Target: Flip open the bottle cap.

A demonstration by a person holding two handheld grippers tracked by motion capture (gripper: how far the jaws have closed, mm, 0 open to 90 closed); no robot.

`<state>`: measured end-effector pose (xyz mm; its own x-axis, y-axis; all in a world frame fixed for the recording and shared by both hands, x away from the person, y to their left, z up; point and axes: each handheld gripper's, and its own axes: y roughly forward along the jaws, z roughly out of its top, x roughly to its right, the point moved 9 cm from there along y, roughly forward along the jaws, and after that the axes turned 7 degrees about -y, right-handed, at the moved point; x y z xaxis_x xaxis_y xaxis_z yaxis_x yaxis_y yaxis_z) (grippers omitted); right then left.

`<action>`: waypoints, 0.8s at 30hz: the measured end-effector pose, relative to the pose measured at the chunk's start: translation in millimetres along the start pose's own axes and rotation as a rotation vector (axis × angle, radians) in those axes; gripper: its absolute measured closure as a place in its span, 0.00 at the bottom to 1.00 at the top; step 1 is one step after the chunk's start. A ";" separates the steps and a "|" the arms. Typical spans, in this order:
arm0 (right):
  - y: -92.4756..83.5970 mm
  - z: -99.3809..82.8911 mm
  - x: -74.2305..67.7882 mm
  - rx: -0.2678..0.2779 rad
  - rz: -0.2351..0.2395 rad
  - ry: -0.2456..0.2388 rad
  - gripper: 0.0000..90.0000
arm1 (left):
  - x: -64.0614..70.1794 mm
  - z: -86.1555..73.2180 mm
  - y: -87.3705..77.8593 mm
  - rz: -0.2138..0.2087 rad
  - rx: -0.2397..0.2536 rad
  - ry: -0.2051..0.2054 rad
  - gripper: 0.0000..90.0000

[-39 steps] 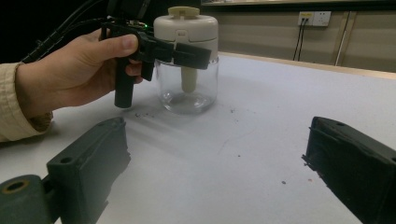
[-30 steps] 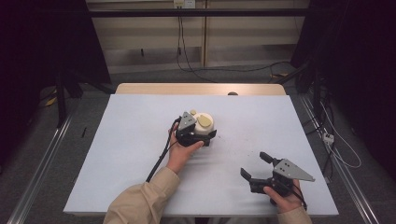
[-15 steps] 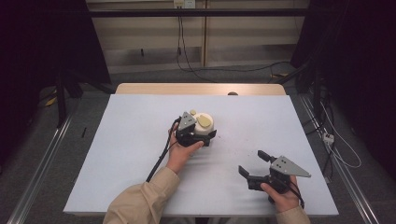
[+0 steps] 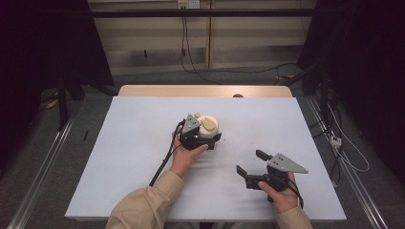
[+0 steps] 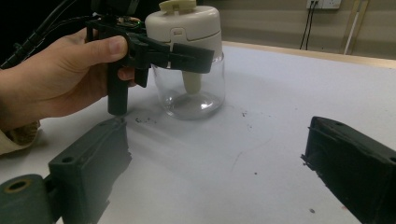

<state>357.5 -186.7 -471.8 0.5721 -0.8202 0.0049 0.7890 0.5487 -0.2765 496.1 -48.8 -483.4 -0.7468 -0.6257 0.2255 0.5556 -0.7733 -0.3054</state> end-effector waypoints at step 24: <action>38.0 23.4 -6.3 -0.029 0.006 0.005 0.09 | 0.2 -0.2 0.0 0.004 -0.001 0.000 0.07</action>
<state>389.1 -156.9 -459.8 0.5754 -0.8179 -0.0013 0.7788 0.5484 -0.3045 495.9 -49.0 -483.5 -0.7450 -0.6284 0.2240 0.5580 -0.7710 -0.3070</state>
